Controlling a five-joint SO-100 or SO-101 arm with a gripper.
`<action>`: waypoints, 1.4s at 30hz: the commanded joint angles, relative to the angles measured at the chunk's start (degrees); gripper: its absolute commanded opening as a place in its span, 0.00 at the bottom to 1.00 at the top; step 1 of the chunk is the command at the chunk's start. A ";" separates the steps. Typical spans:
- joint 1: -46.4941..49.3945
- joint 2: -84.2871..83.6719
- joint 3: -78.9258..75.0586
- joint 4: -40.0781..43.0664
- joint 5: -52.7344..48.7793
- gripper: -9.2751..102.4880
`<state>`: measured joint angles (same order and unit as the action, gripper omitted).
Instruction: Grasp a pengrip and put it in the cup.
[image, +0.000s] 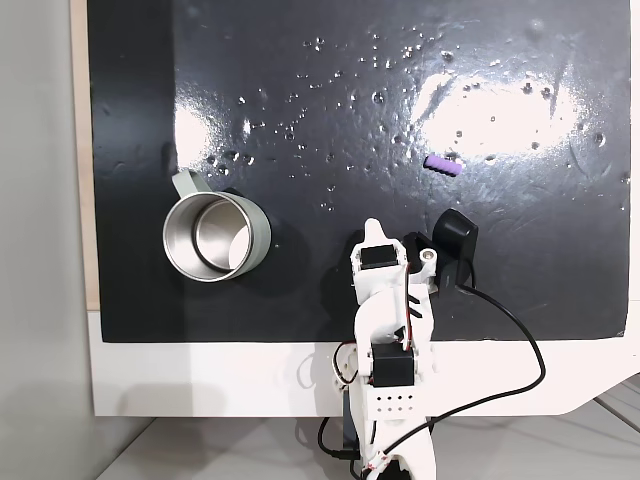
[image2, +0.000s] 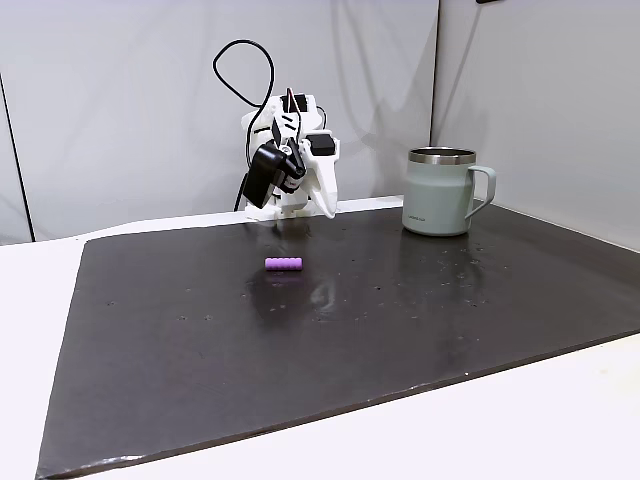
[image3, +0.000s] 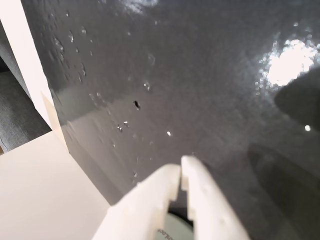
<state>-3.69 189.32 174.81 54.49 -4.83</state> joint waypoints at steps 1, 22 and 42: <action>-1.05 0.70 -0.26 -1.58 -0.18 0.08; 0.88 -0.62 -7.38 -0.26 -5.27 0.08; 5.27 -65.57 -52.65 0.44 18.37 0.08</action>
<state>0.79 129.29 129.38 54.49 10.28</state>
